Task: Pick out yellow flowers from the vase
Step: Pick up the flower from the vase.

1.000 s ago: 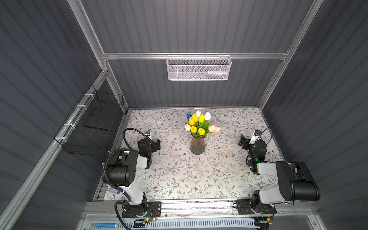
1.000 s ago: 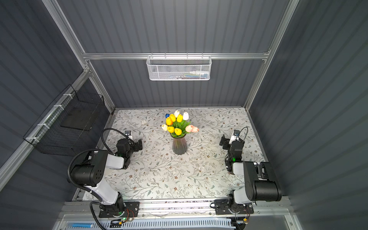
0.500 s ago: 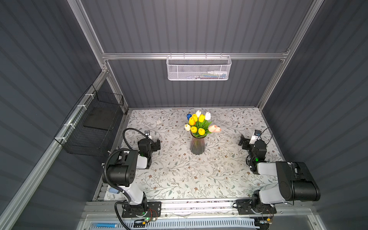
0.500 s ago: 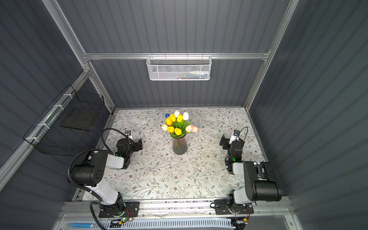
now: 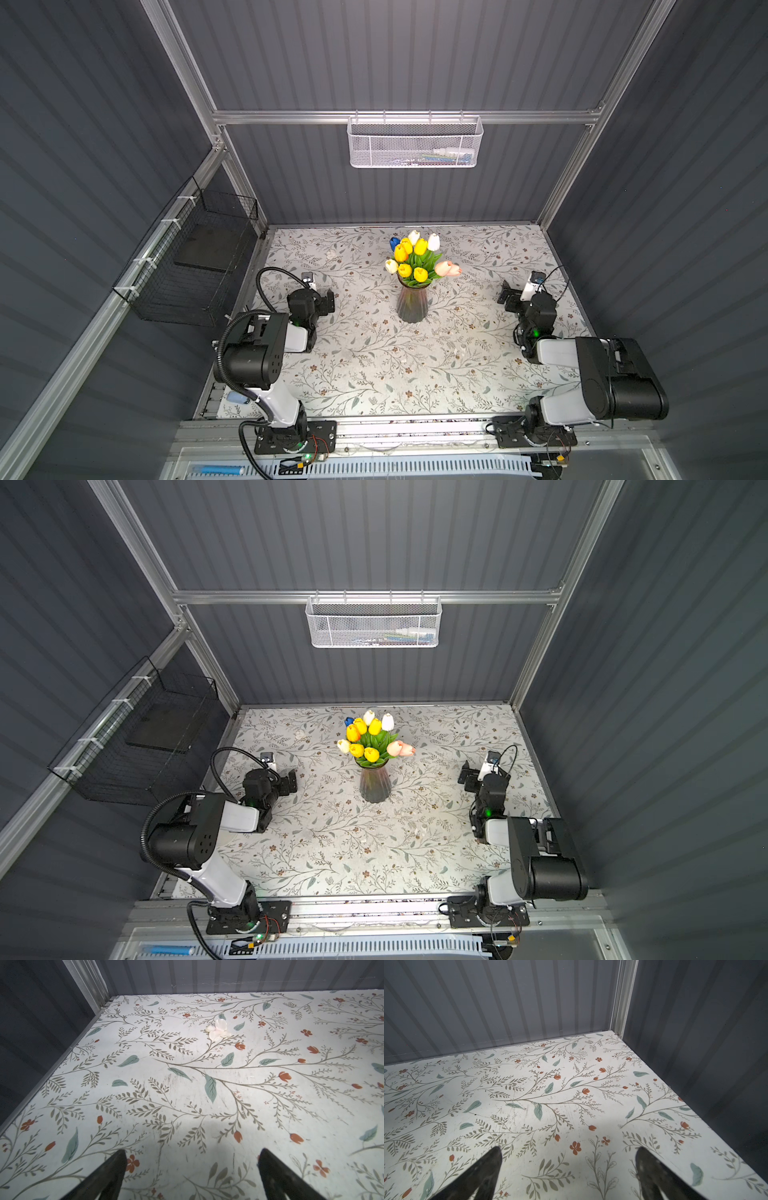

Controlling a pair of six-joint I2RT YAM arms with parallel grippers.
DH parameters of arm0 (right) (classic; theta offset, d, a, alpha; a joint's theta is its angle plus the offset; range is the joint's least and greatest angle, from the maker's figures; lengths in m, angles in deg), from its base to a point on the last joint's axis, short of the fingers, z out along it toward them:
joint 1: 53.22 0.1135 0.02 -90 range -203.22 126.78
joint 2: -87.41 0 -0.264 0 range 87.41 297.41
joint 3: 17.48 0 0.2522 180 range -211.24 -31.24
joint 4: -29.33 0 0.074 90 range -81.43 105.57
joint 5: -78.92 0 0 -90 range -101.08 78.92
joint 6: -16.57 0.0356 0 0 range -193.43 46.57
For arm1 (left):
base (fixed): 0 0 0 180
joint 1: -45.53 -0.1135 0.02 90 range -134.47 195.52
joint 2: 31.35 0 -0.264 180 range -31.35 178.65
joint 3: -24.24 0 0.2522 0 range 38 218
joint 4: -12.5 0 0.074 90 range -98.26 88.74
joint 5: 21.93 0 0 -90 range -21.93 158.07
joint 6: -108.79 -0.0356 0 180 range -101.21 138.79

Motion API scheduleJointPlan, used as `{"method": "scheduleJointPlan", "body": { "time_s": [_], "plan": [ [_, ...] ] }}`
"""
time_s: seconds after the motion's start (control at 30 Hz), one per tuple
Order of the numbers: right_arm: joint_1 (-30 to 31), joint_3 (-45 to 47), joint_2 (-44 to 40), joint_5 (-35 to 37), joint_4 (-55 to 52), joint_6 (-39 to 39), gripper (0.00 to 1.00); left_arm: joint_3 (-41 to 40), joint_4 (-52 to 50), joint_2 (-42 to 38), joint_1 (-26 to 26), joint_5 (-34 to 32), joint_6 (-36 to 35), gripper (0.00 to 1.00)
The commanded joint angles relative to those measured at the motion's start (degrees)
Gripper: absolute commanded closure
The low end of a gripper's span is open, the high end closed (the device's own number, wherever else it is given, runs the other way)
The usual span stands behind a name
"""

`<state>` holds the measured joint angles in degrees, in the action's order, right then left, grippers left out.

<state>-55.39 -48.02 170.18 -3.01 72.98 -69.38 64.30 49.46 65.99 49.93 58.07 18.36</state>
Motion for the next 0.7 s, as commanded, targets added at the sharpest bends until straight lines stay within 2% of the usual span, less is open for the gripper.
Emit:
{"method": "scheduleJointPlan", "body": {
  "time_s": [0.0,0.1,0.3,0.47,0.67],
  "plan": [
    [-0.2,1.8,-4.4,1.6,1.2,0.9,0.01,-1.0,2.0,-3.1,-0.4,-2.5,-0.2,0.00],
    [0.1,1.6,-10.1,2.2,-4.2,0.8,0.01,0.0,-4.6,-8.5,-0.4,-3.9,0.2,0.00],
    [1.5,-5.9,-23.0,0.1,-27.8,3.3,0.01,5.0,-19.5,-18.8,-0.3,-3.2,2.7,0.00],
    [6.8,-10.8,-29.4,0.4,-40.7,2.1,0.01,6.9,-27.1,-27.5,1.8,-0.2,4.8,0.00],
    [13.8,-15.1,-36.6,-3.8,-52.5,-0.4,0.01,11.6,-39.0,-34.1,4.2,5.1,6.1,0.01]
  ]
}}
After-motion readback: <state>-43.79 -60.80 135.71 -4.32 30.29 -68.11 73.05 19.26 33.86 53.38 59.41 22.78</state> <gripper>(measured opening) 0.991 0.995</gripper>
